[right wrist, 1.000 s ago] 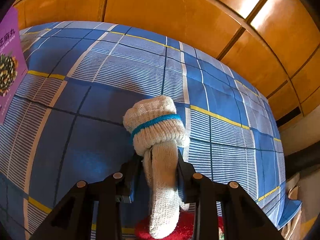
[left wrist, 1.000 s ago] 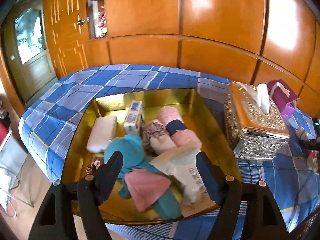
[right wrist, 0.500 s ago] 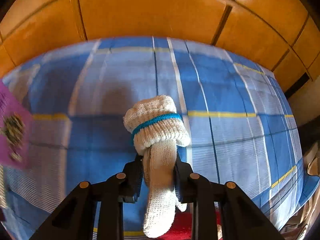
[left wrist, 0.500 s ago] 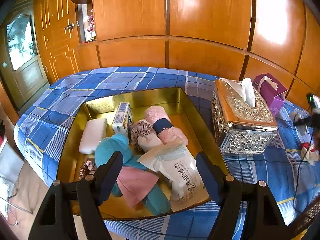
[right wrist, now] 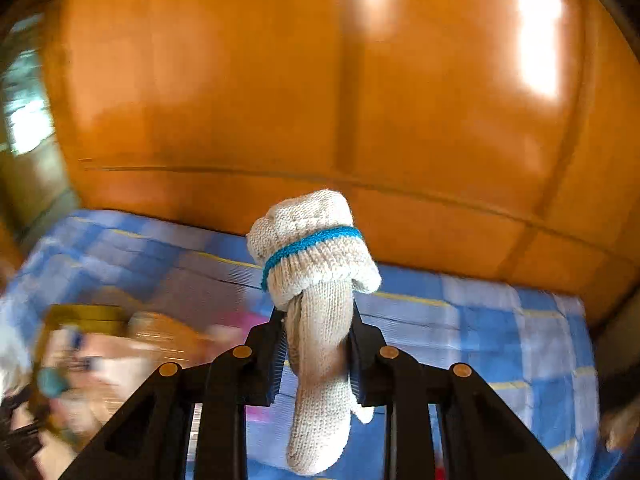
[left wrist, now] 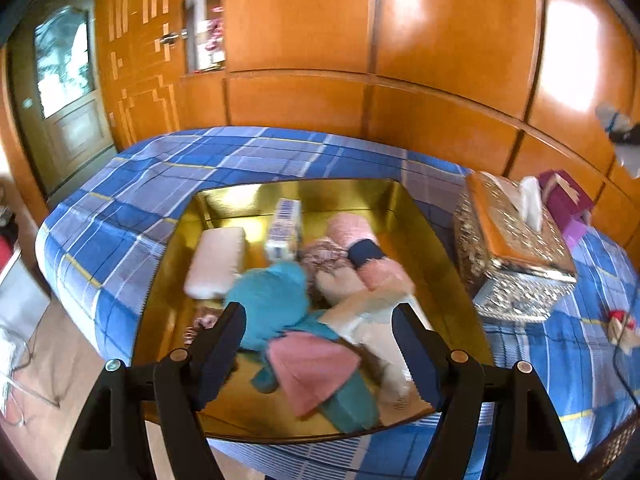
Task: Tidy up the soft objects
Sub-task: 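Carry the white knit glove to the gold tray and lower it with the right gripper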
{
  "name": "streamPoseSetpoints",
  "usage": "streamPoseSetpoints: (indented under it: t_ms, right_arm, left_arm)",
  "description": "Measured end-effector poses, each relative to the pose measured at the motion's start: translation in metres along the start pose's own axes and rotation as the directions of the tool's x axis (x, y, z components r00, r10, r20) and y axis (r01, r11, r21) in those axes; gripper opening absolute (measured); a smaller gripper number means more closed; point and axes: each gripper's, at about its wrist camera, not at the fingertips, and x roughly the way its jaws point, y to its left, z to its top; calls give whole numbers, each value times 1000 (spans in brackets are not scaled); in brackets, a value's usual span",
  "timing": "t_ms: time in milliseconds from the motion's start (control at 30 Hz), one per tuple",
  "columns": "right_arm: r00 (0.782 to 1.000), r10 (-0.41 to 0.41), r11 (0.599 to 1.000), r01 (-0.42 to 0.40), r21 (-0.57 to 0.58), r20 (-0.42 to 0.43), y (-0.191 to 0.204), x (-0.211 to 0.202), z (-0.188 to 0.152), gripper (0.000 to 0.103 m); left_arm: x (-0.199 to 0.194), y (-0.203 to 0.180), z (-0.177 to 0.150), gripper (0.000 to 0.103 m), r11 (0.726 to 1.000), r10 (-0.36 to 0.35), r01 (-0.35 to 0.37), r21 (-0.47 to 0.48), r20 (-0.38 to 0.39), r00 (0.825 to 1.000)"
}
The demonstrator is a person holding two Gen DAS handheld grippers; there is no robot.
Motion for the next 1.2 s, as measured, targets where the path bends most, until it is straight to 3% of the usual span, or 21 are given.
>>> streamPoseSetpoints:
  t_ms: [100, 167, 300, 400, 567, 633, 767, 933, 1067, 1200]
  right_arm:
    - [984, 175, 982, -176, -68, -13, 64, -1, 4, 25]
    - [955, 290, 952, -294, -86, -62, 108, 11, 0, 25]
    - [901, 398, 906, -416, -81, -174, 182, 53, -20, 25]
    - [860, 443, 887, -462, -15, -251, 223, 98, -37, 26]
    - [814, 466, 882, -457, 112, -346, 261, 164, -67, 33]
    - [808, 462, 885, -446, 132, -365, 264, 176, -80, 36]
    - [773, 512, 859, -474, 194, -375, 264, 174, -91, 42]
    - [795, 499, 864, -485, 135, -344, 257, 148, -93, 43]
    - [860, 422, 897, -441, -4, -286, 255, 116, -96, 43]
    - [911, 357, 916, -385, -113, -205, 251, 86, -103, 43]
  left_arm:
    - [-1, 16, 1, 76, 999, 25, -25, -39, 9, 1000]
    - [-1, 26, 1, 76, 997, 44, -43, -63, 17, 999]
    - [-1, 48, 0, 76, 990, 75, -71, -121, 27, 997]
    - [0, 60, -3, 76, 984, 90, -84, -156, 31, 995]
    - [5, 72, -4, 76, 976, 100, -94, -194, 20, 995]
    - [7, 74, -4, 76, 975, 95, -90, -203, 14, 995]
    - [10, 74, -6, 76, 975, 95, -91, -202, 12, 995]
    - [10, 70, -7, 76, 977, 97, -93, -193, 14, 995]
    - [5, 64, -6, 76, 981, 93, -86, -176, 28, 995]
    - [-1, 57, -5, 77, 985, 82, -73, -157, 50, 995]
